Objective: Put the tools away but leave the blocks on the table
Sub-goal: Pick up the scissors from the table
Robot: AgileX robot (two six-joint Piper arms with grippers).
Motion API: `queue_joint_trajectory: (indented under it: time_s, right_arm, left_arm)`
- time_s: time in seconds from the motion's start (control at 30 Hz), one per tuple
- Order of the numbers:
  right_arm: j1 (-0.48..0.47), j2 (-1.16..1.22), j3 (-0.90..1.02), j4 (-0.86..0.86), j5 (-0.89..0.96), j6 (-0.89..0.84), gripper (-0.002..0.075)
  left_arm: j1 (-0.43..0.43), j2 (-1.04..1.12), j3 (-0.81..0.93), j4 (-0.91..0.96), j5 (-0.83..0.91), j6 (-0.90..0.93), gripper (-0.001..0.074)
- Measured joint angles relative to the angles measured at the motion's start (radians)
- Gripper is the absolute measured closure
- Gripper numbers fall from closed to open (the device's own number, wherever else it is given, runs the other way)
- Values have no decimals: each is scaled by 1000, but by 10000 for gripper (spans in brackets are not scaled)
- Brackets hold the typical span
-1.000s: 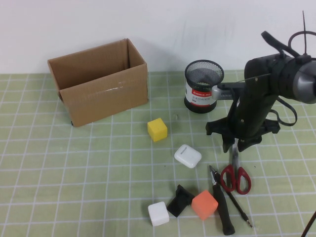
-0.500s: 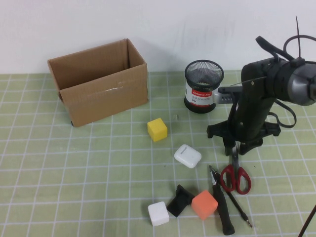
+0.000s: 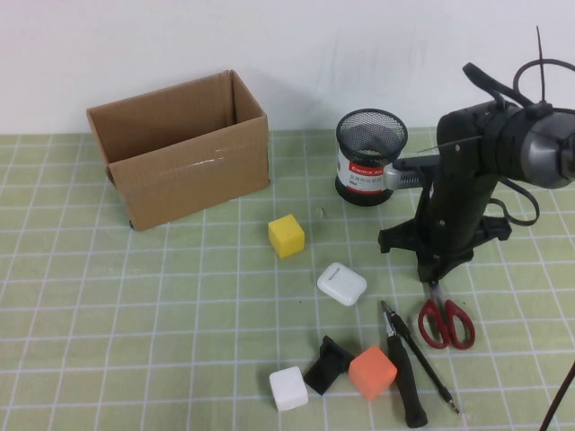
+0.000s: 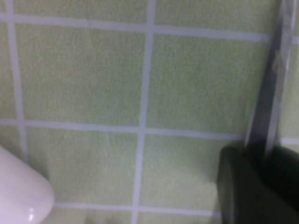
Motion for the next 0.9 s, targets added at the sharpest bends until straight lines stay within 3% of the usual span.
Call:
queue_joint_trajectory:
  time_s: [0.2,0.37,0.53,0.9]
  right_arm:
    - [0,-62,-163,-8,-14,-87,734]
    - [13,-63,-370,124,-61,-201,734]
    - [57,-63,-475,194,-206,-268,734]
    - [192,-20,-481,228,-679,-425,734]
  left_arm:
    - [0,0,0,0,0,0,739]
    - [0,0,0,0,0,0,739]
    - [0,0,0,0,0,0,739]
    - [0,0,0,0,0,0,739]
